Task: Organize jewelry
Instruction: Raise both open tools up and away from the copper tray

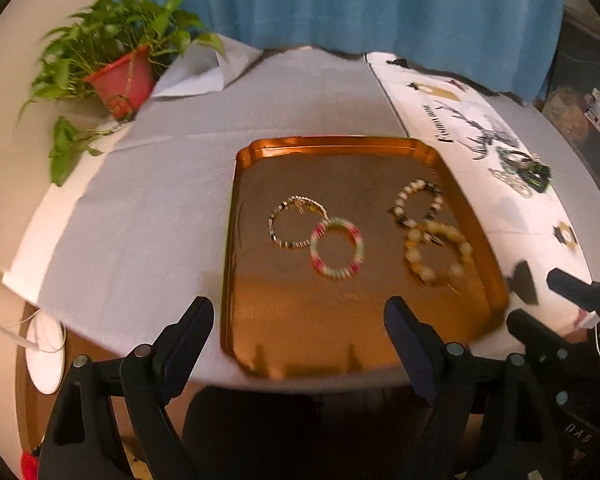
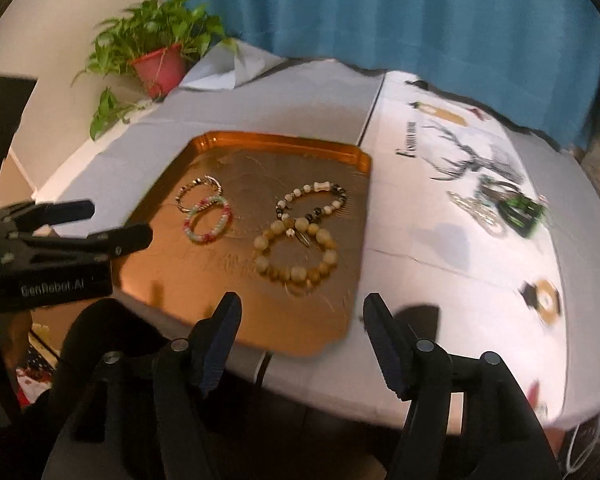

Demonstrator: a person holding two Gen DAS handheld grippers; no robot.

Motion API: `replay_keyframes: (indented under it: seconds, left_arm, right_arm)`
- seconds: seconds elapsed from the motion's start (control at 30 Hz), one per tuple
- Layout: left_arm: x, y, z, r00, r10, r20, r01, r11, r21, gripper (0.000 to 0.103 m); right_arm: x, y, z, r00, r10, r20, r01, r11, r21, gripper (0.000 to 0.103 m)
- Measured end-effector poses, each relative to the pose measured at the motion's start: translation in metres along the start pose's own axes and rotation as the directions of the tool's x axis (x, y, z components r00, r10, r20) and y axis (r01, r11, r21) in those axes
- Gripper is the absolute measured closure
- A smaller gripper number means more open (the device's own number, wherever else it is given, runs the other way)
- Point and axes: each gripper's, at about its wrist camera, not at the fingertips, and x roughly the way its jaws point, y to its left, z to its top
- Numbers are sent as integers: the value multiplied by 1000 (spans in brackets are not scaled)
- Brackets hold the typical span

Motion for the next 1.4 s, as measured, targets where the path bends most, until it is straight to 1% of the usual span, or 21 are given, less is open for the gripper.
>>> replay_keyframes:
  seconds: [0.1,0.17,0.23,0.4,0.6,0.9,1.4]
  left_arm:
    - [-22,-6,-13,1000,0,21,0,1000,8,18]
    - [-33,-8,-20,999,13,33,-14,1000,20,18]
    - [-47,-9,-28,999,25,47,-26,999,26,18]
    - [-77,-12,-46,996,18,86,-20,999,27,18]
    - [-101,-18,-60,993,16,119,-20,999,39,18]
    - [-124,-26,-70,988,15,156,-23,998,52,17]
    - [-144,-36,-79,982,12,187,-25,998,65,16]
  right_arm:
    - [-29,3,-13,999,-22,44,22,1000,7,36]
    - [-45,8,-21,997,-39,69,39,999,2,35]
    - [-56,11,-28,996,-39,81,39,999,2,35]
    - [-83,17,-41,993,-36,115,36,999,2,35]
    - [-110,26,-55,987,-43,154,45,999,-11,34]
    - [-136,32,-66,980,-43,192,47,999,-18,34]
    - [-157,28,-81,974,-45,220,48,999,-9,34]
